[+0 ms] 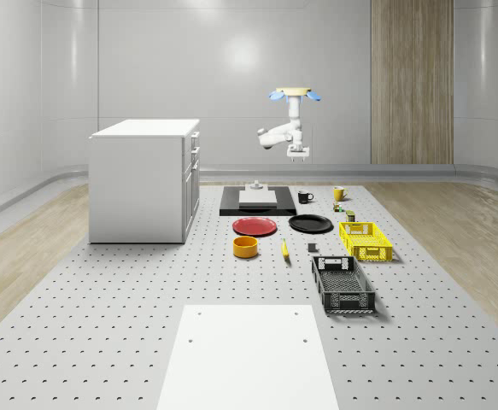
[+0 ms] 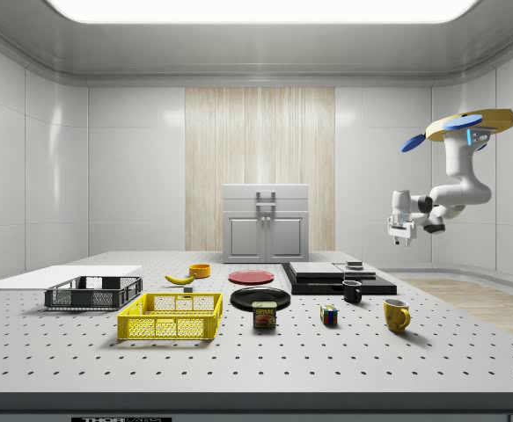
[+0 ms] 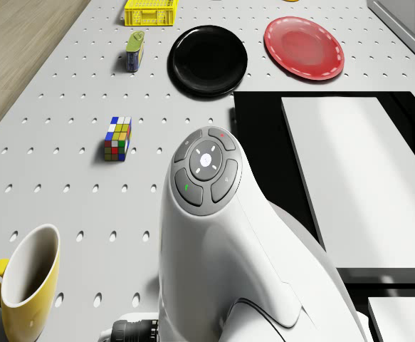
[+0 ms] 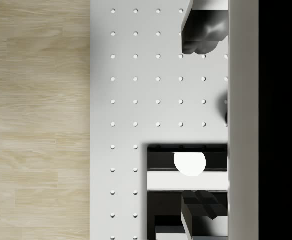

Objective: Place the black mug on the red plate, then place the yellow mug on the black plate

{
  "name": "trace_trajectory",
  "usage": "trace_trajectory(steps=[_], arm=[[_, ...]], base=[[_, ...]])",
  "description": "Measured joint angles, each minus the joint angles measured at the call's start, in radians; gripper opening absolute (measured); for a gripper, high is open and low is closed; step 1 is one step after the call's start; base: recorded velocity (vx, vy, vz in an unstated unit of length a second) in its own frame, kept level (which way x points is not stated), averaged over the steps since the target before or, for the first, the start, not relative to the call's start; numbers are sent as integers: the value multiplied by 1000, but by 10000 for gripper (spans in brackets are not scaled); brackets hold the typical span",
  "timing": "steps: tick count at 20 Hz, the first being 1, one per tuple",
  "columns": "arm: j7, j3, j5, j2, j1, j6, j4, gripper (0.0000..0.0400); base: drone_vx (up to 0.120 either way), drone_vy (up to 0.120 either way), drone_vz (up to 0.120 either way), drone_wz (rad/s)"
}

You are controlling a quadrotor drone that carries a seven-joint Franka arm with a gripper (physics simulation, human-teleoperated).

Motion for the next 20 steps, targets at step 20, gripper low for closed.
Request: trace_trajectory(steps=[20], arm=[[23, 21, 41, -83, -24, 77, 5, 400]], base=[[120, -20, -102, 0]])
